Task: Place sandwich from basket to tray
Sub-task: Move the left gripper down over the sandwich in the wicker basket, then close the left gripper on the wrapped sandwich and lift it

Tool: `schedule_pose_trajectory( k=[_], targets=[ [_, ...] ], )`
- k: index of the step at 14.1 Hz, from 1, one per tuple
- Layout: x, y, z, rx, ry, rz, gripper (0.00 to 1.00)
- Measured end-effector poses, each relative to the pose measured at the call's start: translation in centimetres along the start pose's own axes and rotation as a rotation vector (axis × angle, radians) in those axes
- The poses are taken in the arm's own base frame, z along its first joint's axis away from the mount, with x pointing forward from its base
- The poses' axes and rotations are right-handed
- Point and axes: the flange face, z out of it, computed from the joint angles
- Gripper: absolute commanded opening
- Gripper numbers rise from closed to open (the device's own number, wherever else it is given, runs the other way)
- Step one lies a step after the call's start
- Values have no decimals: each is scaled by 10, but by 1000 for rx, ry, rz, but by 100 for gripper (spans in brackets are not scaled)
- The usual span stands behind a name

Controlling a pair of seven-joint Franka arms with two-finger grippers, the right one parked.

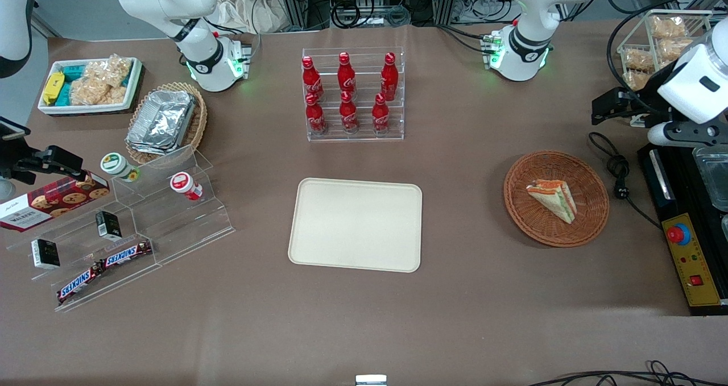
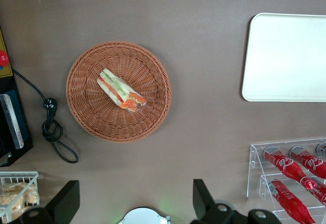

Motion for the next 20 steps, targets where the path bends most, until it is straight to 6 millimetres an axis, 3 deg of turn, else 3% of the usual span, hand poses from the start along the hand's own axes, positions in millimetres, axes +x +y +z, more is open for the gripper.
schedule_pose_trajectory(
  k=[5, 8, 11, 13, 16, 20],
  targets=[
    [-1, -6, -2, 32, 5, -115, 100],
    [5, -12, 28, 66, -25, -330, 100],
    [17, -31, 86, 65, 11, -526, 100],
    [23, -45, 138, 47, 65, -669, 100],
    [19, -50, 217, 34, 86, -805, 100],
    [24, -56, 295, 33, 67, -951, 100]
  ],
)
